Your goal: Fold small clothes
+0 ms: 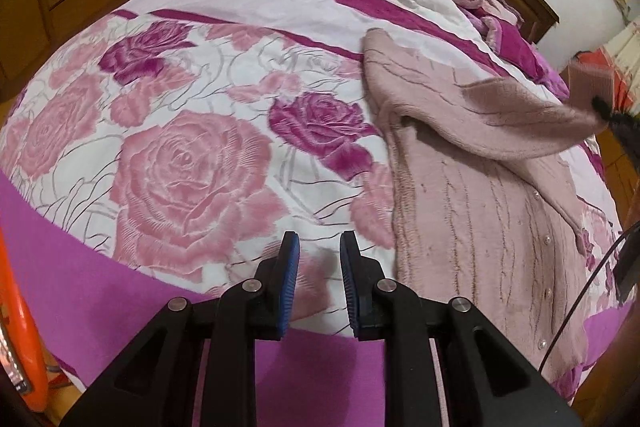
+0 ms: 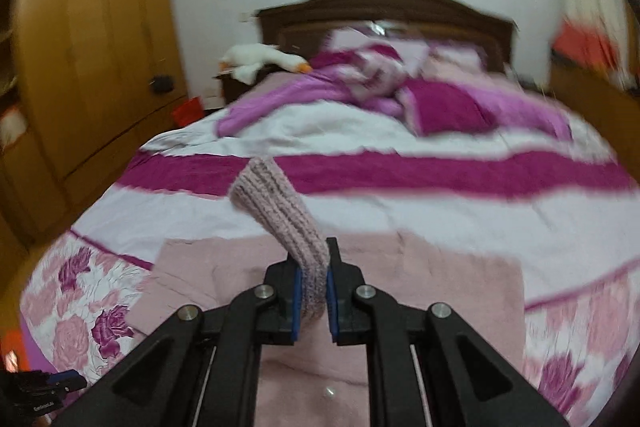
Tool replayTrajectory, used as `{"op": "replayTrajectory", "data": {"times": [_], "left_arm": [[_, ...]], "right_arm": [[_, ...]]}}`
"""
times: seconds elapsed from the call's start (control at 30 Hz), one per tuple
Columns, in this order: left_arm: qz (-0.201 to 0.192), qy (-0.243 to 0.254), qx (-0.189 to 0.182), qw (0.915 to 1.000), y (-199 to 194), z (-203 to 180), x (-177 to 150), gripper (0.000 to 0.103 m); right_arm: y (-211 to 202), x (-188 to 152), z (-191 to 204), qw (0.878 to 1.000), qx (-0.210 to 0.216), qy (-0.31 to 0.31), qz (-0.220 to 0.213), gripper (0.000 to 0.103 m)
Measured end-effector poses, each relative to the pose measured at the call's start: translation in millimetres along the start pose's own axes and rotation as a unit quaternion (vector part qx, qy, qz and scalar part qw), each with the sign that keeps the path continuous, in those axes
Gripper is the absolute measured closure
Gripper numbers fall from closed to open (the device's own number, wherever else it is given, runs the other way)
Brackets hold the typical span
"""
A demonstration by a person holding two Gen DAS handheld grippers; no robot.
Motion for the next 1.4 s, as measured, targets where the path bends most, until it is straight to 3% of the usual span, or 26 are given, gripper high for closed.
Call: {"op": "replayTrajectory", "data": {"times": [0.2, 0.37, 0.47, 0.57, 0.7, 0.9, 1.03, 1.17, 1.2, 1.27, 1.33, 1.4], "left_arm": [[0.006, 0.023, -0.002, 0.9997, 8.9, -19.8, 4.8, 0.103], [0.008, 0.046, -0.015, 0.9988, 20.5, -42.6, 16.6, 0.103], [0.006, 0.065, -0.021, 0.9976, 30.6, -58.7, 29.1, 0.103], [0.005, 0.080, -0.022, 0.9966, 43.2, -70.6, 39.9, 0.103], [0.010, 0.087, -0.021, 0.9959, 61.6, -76.7, 47.6, 0.103], [0.021, 0.067, -0.011, 0.9974, 87.0, -69.6, 51.0, 0.103], [0.020, 0.061, -0.010, 0.9979, 94.6, -67.7, 49.7, 0.103], [0.013, 0.068, -0.002, 0.9976, 97.3, -69.2, 48.8, 0.103], [0.009, 0.069, -0.001, 0.9976, 97.6, -69.5, 48.8, 0.103], [0.004, 0.069, -0.001, 0.9976, 99.4, -70.1, 50.5, 0.103], [-0.002, 0.065, -0.001, 0.9979, 100.9, -68.8, 53.5, 0.103], [-0.009, 0.058, -0.004, 0.9983, 102.1, -66.8, 56.1, 0.103]], "right_arm": [[35.9, -53.6, -64.1, 0.995, -0.027, 0.072, 0.066, 0.093], [57.9, -90.0, -82.7, 0.990, -0.020, 0.100, 0.101, 0.092], [70.6, -109.8, -92.3, 0.984, -0.031, 0.108, 0.136, 0.079], [71.1, -124.0, -106.8, 0.982, -0.026, 0.114, 0.151, 0.074], [55.1, -127.9, -119.9, 0.983, -0.024, 0.089, 0.161, 0.061], [35.4, -102.2, -144.5, 0.990, -0.045, 0.068, 0.118, 0.061], [56.7, -88.2, -149.3, 0.990, -0.052, 0.053, 0.120, 0.061], [96.0, -93.5, -137.8, 0.986, -0.039, 0.035, 0.160, 0.061], [104.5, -97.7, -132.1, 0.984, -0.031, 0.031, 0.173, 0.062], [107.4, -99.4, -121.2, 0.985, -0.019, 0.014, 0.169, 0.094], [101.0, -93.3, -110.2, 0.987, -0.004, -0.004, 0.160, 0.095], [83.9, -72.0, -109.3, 0.993, -0.002, -0.009, 0.121, 0.095]]}}
Point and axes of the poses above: each gripper's, at about its wrist camera, not at the fingertips, and y roughly the way its jaws point, z to its left, x to its top, the point moved 4 cm from there along y, roughly the way its jaws point, and after that the axes turned 14 degrees about -x, right-handed, at the moved point
